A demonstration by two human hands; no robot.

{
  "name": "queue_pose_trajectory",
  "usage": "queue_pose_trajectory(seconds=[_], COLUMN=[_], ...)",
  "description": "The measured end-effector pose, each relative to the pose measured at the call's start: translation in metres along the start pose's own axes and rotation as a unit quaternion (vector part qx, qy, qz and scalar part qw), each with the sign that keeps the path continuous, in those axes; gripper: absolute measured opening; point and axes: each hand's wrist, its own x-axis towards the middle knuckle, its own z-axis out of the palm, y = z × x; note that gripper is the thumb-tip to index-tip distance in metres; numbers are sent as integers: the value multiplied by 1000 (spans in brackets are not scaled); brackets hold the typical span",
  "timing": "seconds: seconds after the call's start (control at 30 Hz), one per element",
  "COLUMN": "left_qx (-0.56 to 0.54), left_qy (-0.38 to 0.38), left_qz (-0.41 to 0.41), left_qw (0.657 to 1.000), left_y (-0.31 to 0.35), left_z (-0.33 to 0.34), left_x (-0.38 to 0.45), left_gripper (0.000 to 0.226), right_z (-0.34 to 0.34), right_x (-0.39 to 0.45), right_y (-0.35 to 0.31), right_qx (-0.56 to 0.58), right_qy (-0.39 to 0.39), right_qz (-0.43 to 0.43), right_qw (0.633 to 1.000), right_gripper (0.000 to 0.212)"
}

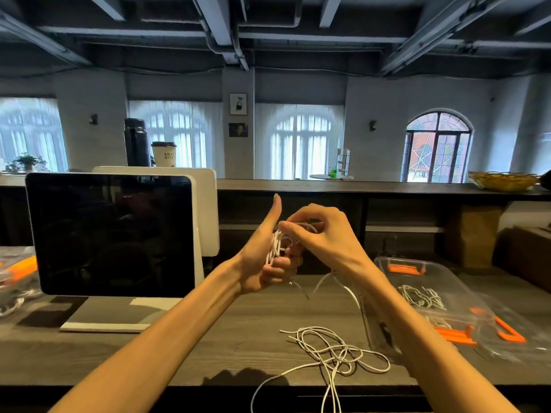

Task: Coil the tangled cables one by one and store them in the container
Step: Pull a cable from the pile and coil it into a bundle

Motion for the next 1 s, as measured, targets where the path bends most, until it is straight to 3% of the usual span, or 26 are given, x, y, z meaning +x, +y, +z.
queue_pose_trajectory(seconds=[0.1,0.27,0.43,0.6,0.8,0.9,1.0], left_qx=[-5,-26,-20,6,32,56,74], left_qy=[3,19,9,-8,-35,-36,-37], left_qz=[15,23,-37,-41,-62,-51,-29], left_qw=[1000,999,999,999,997,997,996], left_y=[1,5,3,2,8,10,15], left_z=[4,7,3,-2,-7,-6,-7], left_x=[-1,-3,-6,-5,-11,-12,-15], left_gripper=[65,54,56,59,64,67,65], right_z=[0,-5,-9,-9,-17,-15,-15], right_x=[-3,-5,-3,-8,-5,-4,-4], right_y=[1,10,10,9,-2,-7,-13], right_qx=[36,49,-17,29,-32,26,164], right_qy=[17,-22,-84,-102,-161,-186,-219], right_qz=[8,37,24,47,27,53,111], right_qw=[999,998,996,993,986,981,955], right_gripper=[4,16,13,28,28,26,34])
